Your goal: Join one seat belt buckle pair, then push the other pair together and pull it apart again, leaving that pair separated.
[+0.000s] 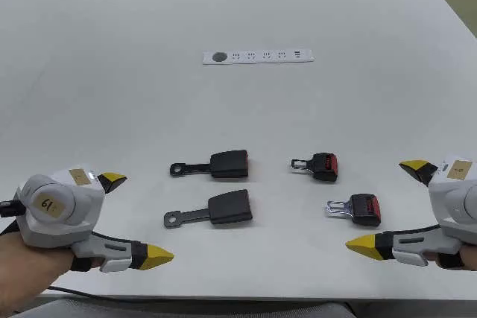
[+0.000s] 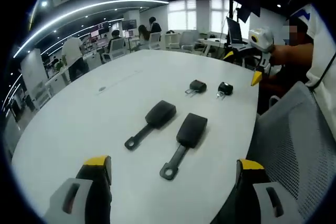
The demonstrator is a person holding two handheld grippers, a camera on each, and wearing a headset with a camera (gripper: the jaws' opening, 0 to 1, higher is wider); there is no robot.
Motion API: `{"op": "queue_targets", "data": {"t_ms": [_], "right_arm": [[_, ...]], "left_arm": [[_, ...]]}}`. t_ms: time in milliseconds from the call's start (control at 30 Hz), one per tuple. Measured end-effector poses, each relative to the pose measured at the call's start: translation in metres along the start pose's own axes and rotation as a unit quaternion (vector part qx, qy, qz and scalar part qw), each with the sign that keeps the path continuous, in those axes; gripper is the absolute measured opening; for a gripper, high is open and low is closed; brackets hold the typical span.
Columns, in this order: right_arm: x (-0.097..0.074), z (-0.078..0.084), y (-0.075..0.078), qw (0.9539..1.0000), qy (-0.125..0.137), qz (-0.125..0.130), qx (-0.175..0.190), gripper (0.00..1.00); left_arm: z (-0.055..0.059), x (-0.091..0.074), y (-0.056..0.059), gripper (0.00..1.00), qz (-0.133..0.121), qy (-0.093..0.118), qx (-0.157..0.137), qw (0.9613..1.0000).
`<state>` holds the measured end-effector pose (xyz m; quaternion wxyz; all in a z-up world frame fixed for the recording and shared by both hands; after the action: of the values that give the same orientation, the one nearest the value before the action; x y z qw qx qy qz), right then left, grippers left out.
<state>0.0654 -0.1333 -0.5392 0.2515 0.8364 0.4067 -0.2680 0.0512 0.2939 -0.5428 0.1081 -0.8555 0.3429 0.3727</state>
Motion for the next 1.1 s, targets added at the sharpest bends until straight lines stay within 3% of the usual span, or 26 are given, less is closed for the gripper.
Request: {"op": "queue_targets", "data": {"t_ms": [1100], "right_arm": [[-0.0013, 0.0001, -0.004, 1.0, -0.002, -0.003, -0.009, 0.98]], "left_arm": [[0.0014, -0.0014, -0.0032, 1.0, -0.007, 0.003, 0.0, 1.0]]}}
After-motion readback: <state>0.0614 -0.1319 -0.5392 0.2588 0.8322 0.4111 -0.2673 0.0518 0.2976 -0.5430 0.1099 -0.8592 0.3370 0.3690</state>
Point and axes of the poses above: the centre of the closed fingertips' face, and the gripper's own axes: x roughly forward along the fingers, y roughly to its right, z roughly out of its underside, the point moved 10 cm from there along -x, roughly backward along the fingers, and after that the axes turned 8 degrees about -x, right-handed, at the moved point
